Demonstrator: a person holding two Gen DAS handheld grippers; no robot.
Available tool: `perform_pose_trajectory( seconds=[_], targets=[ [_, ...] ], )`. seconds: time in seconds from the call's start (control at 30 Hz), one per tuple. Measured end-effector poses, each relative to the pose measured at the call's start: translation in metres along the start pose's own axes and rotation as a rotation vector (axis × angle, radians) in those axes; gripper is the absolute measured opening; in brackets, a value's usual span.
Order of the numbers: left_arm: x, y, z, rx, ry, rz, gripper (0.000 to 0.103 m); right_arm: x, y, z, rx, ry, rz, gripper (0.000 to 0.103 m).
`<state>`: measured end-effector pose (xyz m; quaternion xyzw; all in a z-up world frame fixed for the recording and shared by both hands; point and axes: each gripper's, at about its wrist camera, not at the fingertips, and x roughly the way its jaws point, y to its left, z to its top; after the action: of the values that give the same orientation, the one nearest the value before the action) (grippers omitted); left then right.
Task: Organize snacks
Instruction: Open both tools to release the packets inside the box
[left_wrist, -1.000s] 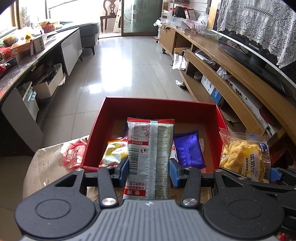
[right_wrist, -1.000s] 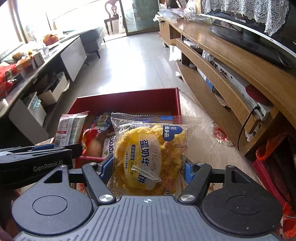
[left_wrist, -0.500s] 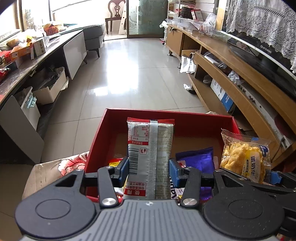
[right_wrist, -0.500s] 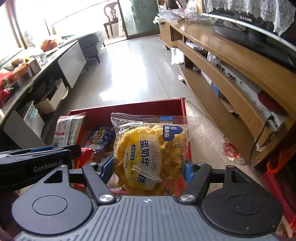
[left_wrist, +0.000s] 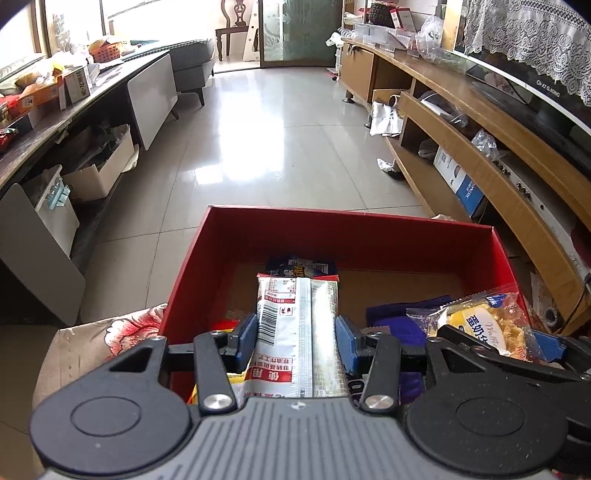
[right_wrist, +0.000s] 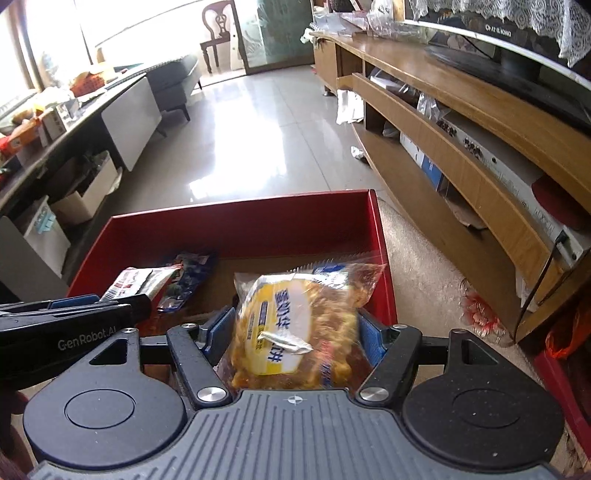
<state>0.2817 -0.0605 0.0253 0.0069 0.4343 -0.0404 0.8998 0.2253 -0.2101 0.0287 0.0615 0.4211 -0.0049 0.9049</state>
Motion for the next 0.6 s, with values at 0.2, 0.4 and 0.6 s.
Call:
perform_pose_trajectory(
  seconds=[0.2,0.4,0.6],
  targets=[
    [0.002,0.002,0.001,-0.007,0.009,0.001,0.051,-0.001,-0.003,0.0,0.004,-0.003,-0.014,0.077],
    [-0.001,0.002,0.003,-0.01,0.004,0.018,0.057,-0.002,-0.006,0.001,0.014,-0.007,-0.02,0.082],
    [-0.009,0.002,0.003,-0.016,0.0,0.029,0.059,-0.006,-0.006,0.001,0.006,-0.013,-0.021,0.084]
  ],
)
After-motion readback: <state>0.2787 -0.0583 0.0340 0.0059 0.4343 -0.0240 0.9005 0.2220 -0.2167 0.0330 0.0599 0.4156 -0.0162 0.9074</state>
